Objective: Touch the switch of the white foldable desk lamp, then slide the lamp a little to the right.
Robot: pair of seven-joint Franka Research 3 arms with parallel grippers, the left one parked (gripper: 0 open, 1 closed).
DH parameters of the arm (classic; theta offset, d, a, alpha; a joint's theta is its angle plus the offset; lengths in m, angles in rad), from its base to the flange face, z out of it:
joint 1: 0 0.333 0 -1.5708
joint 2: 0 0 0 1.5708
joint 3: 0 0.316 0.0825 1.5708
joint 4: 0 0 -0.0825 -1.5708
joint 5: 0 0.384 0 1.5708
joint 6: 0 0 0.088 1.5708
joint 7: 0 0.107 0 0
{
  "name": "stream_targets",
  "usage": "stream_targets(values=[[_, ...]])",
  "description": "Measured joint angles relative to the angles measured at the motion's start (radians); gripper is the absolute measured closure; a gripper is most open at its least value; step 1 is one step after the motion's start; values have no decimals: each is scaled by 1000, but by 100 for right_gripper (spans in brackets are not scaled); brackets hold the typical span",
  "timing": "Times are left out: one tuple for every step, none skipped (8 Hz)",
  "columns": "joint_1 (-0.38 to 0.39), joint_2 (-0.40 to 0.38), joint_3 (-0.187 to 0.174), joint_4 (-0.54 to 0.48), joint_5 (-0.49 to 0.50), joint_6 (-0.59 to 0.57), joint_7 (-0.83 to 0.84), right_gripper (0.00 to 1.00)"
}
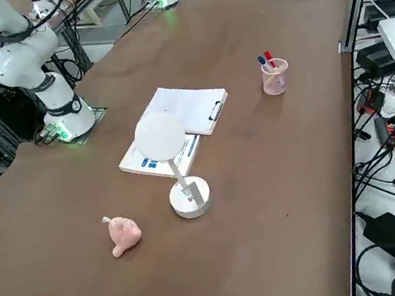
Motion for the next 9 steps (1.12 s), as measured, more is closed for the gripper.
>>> stream_targets(values=[[-1, 5, -25, -1, 12, 0, -4, 1], [-2, 14, -48, -2, 29, 0, -8, 1], [-3, 26, -65, -2, 37, 0, -10, 1], [-3, 37, -72, -3, 41, -2, -11, 0], [-3, 48, -72, -3, 44, -4, -11, 0], [-2, 57, -69, -4, 45, -5, -11, 0], [-1, 64, -65, -4, 45, -6, -11, 0], [0, 69, -61, -4, 45, -6, -11, 0], [0, 74, -60, -4, 45, -7, -11, 1]])
